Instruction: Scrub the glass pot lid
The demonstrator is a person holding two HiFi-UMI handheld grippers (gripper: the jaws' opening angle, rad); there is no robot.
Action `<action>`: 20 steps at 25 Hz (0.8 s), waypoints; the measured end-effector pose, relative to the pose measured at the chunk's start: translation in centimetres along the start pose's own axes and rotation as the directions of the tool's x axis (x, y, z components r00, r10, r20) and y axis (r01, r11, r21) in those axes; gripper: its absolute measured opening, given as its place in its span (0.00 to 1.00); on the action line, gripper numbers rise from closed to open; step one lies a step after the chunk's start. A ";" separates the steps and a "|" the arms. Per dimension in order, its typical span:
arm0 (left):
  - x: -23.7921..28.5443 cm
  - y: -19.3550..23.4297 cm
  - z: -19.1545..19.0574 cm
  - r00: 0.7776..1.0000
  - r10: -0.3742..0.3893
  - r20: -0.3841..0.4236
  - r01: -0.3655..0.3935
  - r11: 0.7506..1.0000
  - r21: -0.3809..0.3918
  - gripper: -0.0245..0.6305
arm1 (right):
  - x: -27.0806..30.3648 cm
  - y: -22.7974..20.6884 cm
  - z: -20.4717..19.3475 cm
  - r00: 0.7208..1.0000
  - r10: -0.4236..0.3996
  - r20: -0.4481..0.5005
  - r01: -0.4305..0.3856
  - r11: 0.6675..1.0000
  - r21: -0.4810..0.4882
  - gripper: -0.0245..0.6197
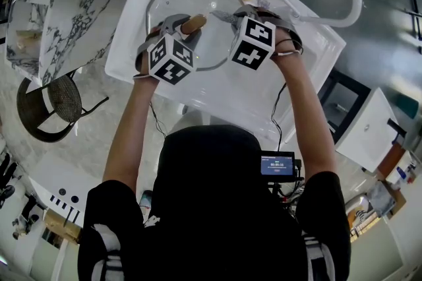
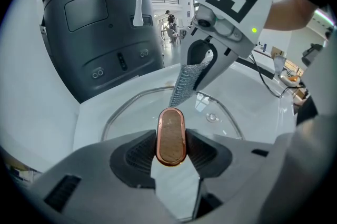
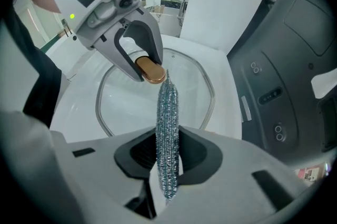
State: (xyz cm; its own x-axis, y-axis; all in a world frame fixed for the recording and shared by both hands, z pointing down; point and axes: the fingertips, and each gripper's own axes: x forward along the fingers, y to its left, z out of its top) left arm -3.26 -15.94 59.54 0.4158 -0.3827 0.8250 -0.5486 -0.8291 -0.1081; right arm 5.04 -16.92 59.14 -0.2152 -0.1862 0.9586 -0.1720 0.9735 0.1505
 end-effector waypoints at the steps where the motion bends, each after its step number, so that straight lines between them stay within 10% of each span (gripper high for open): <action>1: 0.0 0.0 0.0 1.000 0.000 0.000 0.000 1.000 -0.001 0.30 | 0.0 -0.3 0.1 1.000 -0.016 0.000 0.016 1.000 -0.002 0.14; 20: -0.2 0.0 -0.1 1.000 -0.003 0.003 0.003 1.000 -0.016 0.30 | 0.6 -1.1 0.9 0.965 -0.256 0.054 0.260 0.962 -0.085 0.15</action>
State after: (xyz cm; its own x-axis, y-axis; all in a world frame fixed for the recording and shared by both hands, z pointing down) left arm -3.43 -15.84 59.46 0.4194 -0.3818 0.8236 -0.5593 -0.8233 -0.0969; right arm 4.28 -18.23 59.31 -0.2154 -0.4365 0.8735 -0.1395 0.8991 0.4149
